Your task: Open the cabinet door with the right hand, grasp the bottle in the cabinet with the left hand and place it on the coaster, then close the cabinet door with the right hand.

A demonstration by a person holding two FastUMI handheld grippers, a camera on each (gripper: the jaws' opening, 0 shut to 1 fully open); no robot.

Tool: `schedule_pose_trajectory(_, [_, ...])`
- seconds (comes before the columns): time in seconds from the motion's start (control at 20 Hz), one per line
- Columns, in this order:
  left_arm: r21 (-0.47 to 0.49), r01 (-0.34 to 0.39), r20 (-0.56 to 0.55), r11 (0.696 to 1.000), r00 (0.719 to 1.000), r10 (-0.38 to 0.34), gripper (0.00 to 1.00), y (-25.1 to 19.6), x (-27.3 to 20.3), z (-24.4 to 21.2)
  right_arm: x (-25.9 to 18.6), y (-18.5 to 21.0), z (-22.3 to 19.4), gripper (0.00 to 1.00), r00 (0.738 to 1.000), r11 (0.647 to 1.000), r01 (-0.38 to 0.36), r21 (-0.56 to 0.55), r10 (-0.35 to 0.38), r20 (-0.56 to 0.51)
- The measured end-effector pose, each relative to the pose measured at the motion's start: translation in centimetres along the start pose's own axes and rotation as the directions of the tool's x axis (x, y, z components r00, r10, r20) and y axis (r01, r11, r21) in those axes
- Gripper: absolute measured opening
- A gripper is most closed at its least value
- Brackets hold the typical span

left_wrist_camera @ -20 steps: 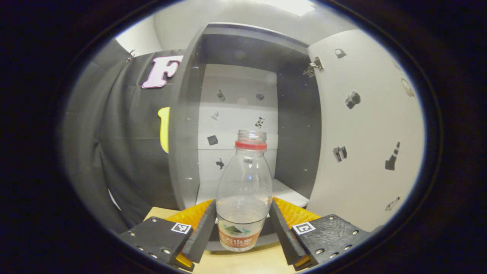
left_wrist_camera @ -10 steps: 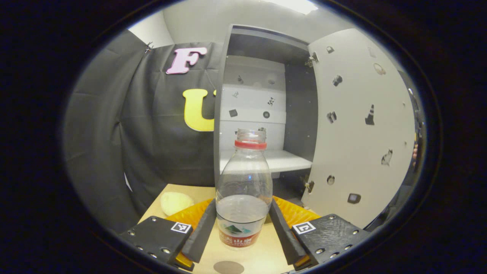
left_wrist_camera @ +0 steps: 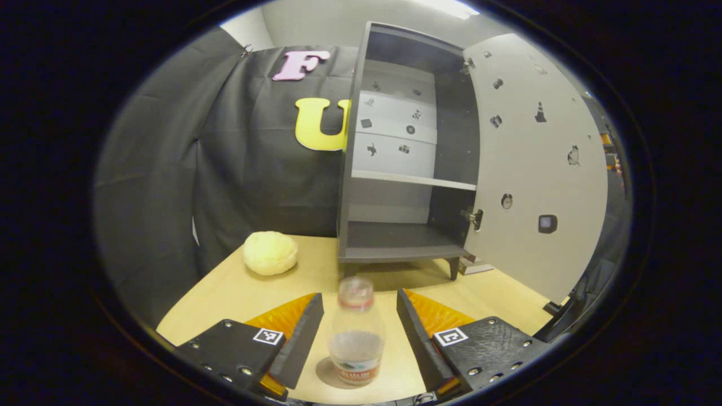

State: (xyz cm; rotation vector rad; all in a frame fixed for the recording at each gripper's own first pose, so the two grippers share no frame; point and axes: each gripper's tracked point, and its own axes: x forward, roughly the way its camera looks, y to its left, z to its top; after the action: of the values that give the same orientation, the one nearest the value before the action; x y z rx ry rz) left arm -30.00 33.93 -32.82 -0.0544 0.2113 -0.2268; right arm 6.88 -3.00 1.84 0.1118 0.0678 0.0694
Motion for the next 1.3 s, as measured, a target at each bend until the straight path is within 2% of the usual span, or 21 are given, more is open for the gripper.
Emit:
schedule_pose_trajectory(0.15, [-0.019, 0.023, -0.041, 1.000, 0.999, -0.024, 0.80, 0.2, 1.5, -3.7, -0.3, 0.6, -0.6, 0.98, 0.999, 1.000, 0.007, -0.013, -0.007, -0.032])
schedule_pose_trajectory(0.25, [-0.005, -0.002, -0.045, 1.000, 0.999, 0.002, 0.79, 1.4, 2.5, -4.6, -0.8, 0.7, -1.2, 0.98, 0.999, 1.000, 0.012, -0.021, -0.013, -0.048])
schedule_pose_trajectory(0.35, [-0.052, -0.004, -0.058, 0.999, 0.998, 0.001, 0.82, 1.5, 2.7, -5.3, -1.1, 1.0, -1.6, 0.98, 0.998, 1.000, 0.011, -0.027, -0.013, -0.062])
schedule_pose_trajectory(0.4, [-0.055, 0.000, -0.056, 0.998, 0.998, -0.003, 0.79, 1.5, 2.8, -5.3, -1.3, 1.0, -1.5, 0.98, 0.998, 1.000, 0.012, -0.026, -0.014, -0.061])
schedule_pose_trajectory(0.5, [-0.027, 0.024, -0.077, 0.999, 0.997, -0.026, 0.81, 1.1, 2.7, -5.9, -1.4, 1.0, -2.0, 0.98, 0.997, 1.000, 0.017, -0.003, -0.017, -0.071])
schedule_pose_trajectory(0.55, [0.004, 0.030, -0.094, 1.000, 0.995, -0.029, 0.79, 1.3, 2.5, -6.2, -1.5, 0.9, -2.3, 1.00, 0.997, 1.000, 0.015, 0.009, -0.015, -0.075])
schedule_pose_trajectory(0.6, [0.032, 0.038, -0.099, 0.999, 0.995, -0.034, 0.82, 1.4, 2.4, -6.1, -1.4, 0.9, -2.5, 0.98, 0.997, 1.000, 0.018, 0.020, -0.016, -0.080])
schedule_pose_trajectory(0.8, [0.103, 0.078, -0.136, 0.992, 0.989, -0.064, 0.80, 1.1, 2.6, -6.1, -1.2, 0.7, -4.4, 0.98, 0.993, 0.998, 0.021, 0.055, -0.014, -0.115])
schedule_pose_trajectory(0.85, [0.124, 0.082, -0.146, 0.989, 0.987, -0.064, 0.76, 1.3, 2.5, -5.9, -1.3, 0.7, -4.8, 0.98, 0.992, 0.998, 0.022, 0.062, -0.014, -0.125])
schedule_pose_trajectory(1.1, [0.132, 0.147, -0.212, 0.980, 0.970, -0.117, 0.78, 0.7, 2.2, -5.2, -1.1, 0.8, -5.9, 0.98, 0.991, 0.996, 0.023, 0.085, -0.011, -0.135])
schedule_pose_trajectory(1.15, [0.128, 0.164, -0.244, 0.978, 0.961, -0.129, 0.80, 0.6, 2.3, -5.5, -1.1, 0.8, -6.0, 0.93, 0.991, 0.996, 0.023, 0.088, -0.011, -0.136])
schedule_pose_trajectory(1.2, [0.136, 0.174, -0.264, 0.975, 0.955, -0.134, 0.78, 0.7, 2.5, -5.7, -1.1, 0.7, -6.2, 0.93, 0.991, 0.995, 0.026, 0.092, -0.013, -0.136])
schedule_pose_trajectory(1.25, [0.145, 0.182, -0.291, 0.972, 0.947, -0.134, 0.76, 0.8, 2.8, -6.2, -1.1, 0.7, -6.3, 0.98, 0.991, 0.995, 0.028, 0.096, -0.015, -0.136])
schedule_pose_trajectory(1.3, [0.151, 0.187, -0.317, 0.971, 0.939, -0.132, 0.78, 0.7, 3.2, -6.8, -1.0, 0.6, -6.3, 0.98, 0.991, 0.994, 0.032, 0.103, -0.018, -0.135])
